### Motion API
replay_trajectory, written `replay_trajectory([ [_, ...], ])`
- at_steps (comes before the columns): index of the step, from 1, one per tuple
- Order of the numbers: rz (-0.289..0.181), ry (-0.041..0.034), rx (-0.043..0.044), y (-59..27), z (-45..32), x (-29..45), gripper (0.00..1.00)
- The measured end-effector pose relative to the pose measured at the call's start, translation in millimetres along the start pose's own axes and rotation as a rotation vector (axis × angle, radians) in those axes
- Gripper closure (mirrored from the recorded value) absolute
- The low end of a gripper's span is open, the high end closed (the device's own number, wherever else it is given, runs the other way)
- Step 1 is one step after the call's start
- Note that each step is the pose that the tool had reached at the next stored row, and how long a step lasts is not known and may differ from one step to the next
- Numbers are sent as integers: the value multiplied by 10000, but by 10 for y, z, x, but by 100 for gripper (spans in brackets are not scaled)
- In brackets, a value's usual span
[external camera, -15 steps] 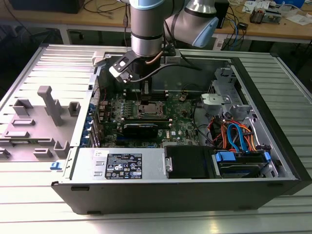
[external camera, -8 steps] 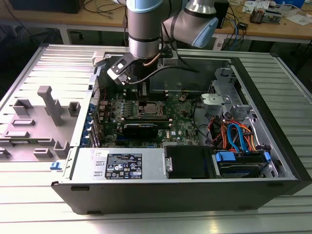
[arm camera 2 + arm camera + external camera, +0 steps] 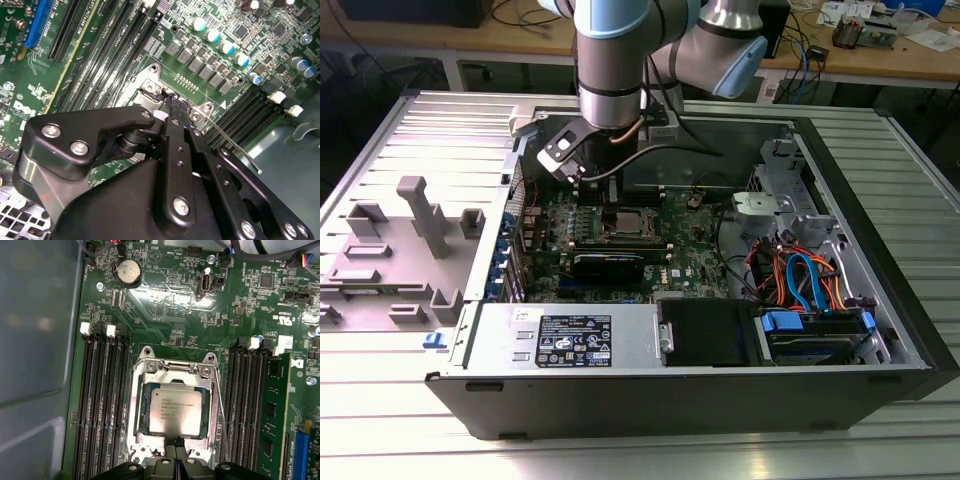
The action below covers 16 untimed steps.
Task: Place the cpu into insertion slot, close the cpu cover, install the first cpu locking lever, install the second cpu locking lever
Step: 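Close the cpu cover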
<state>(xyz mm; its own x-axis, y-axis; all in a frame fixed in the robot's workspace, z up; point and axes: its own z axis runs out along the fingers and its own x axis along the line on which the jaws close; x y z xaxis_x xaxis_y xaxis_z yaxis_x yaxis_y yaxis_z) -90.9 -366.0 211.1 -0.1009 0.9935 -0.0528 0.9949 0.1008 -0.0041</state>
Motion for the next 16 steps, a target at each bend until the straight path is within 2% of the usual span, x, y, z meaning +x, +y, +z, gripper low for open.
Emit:
replay_trajectory([
  [6, -92, 7, -3, -3, 42, 3, 89],
  [11, -96, 9, -7, -3, -8, 1, 89],
  [16, -121, 8, -6, -28, -1, 3, 89],
])
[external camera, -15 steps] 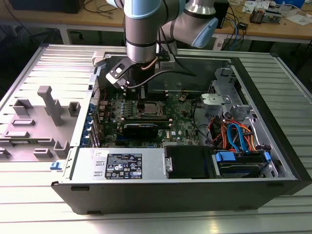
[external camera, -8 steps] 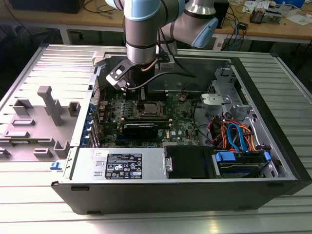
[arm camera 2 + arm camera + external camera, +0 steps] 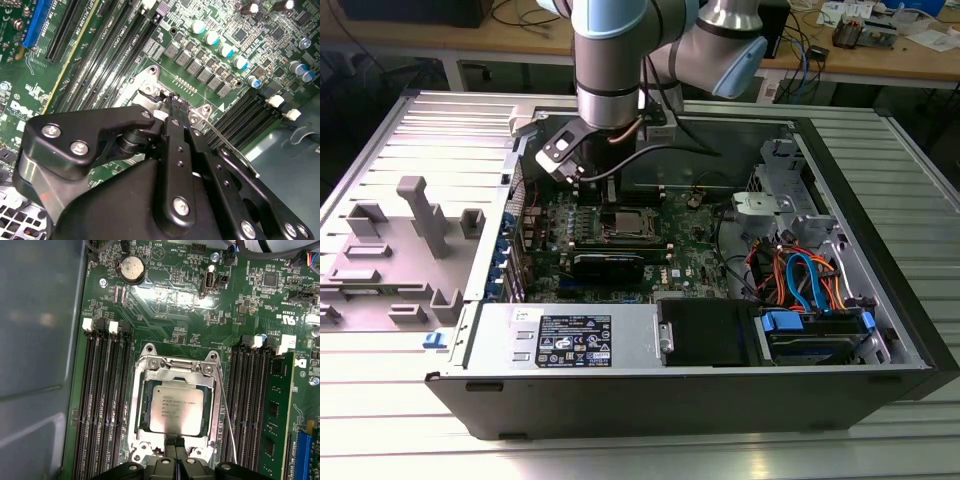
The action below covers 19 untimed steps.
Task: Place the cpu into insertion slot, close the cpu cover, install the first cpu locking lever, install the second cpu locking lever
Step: 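Close the cpu cover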
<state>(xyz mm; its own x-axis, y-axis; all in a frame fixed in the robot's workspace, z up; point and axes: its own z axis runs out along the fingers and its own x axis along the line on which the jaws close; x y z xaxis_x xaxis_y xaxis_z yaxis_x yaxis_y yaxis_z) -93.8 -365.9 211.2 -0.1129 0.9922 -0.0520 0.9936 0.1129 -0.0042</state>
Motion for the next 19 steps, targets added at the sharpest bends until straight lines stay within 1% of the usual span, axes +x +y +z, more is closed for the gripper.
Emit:
replay_trajectory([
  [3, -24, -3, 0, -7, 41, 3, 89],
  [6, -30, -1, -1, -7, 53, 4, 89],
  [8, -32, 10, -9, -6, 41, 5, 89],
  [9, -32, 3, -5, -7, 8, 2, 89],
  [11, -32, 3, -4, -7, -16, 1, 89],
  [13, -32, 3, -4, -7, -15, 1, 89],
  [17, -35, 1, -2, -7, 13, 2, 89],
  [18, -37, 3, 6, 50, 1, -5, 89],
  [19, -37, 5, 26, 191, 2, -21, 89],
])
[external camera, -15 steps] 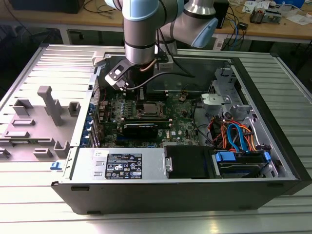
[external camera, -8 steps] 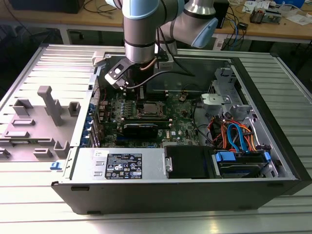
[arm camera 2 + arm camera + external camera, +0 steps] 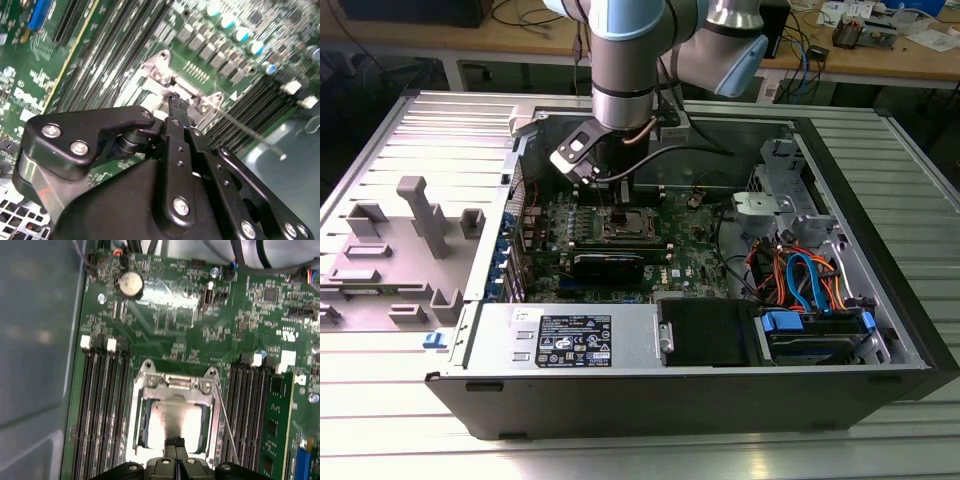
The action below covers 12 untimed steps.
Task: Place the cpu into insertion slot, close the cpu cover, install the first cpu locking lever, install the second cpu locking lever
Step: 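Close the cpu cover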
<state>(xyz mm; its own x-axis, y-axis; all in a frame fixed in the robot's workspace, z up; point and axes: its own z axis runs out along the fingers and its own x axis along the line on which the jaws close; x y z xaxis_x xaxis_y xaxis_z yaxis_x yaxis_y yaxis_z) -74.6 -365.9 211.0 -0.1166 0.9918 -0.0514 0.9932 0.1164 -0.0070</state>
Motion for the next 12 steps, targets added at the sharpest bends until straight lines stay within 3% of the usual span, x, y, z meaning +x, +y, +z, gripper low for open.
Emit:
replay_trajectory([
  [6, -2, 5, 36, 139, 0, -17, 89],
  [12, -2, 5, 37, 148, 0, -17, 89],
])
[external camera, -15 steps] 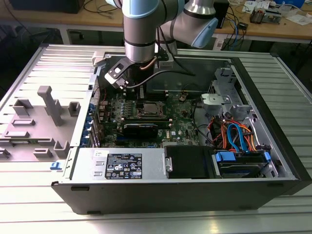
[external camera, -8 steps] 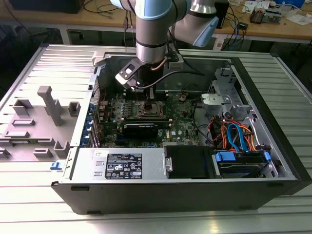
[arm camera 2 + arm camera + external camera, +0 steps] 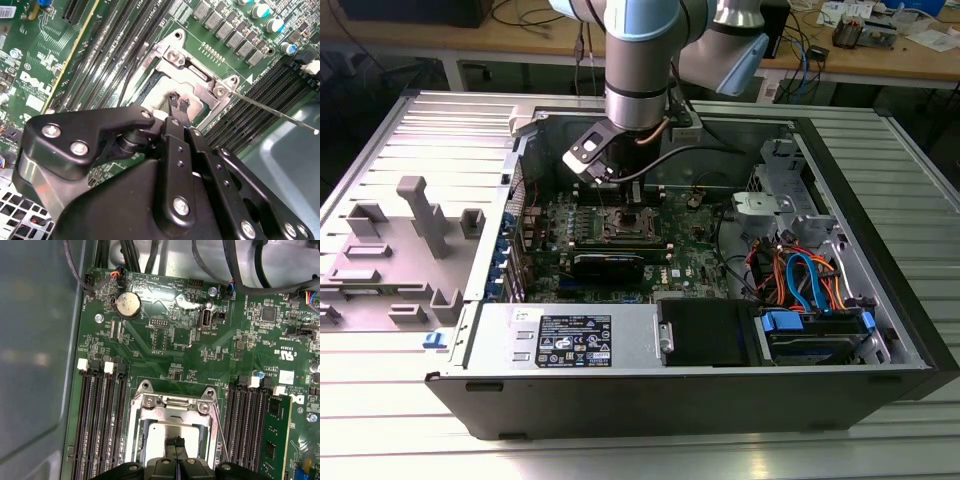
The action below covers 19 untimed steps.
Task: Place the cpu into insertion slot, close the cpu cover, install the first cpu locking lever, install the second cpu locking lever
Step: 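Close the cpu cover, then install the first cpu locking lever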
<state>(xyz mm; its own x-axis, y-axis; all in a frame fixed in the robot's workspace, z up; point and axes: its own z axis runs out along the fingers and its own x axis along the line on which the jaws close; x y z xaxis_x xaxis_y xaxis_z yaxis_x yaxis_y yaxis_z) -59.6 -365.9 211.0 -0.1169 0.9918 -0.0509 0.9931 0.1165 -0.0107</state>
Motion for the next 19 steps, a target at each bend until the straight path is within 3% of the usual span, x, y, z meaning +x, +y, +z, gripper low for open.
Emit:
replay_trajectory([
  [19, 0, 0, 0, 40, 0, -5, 89],
])
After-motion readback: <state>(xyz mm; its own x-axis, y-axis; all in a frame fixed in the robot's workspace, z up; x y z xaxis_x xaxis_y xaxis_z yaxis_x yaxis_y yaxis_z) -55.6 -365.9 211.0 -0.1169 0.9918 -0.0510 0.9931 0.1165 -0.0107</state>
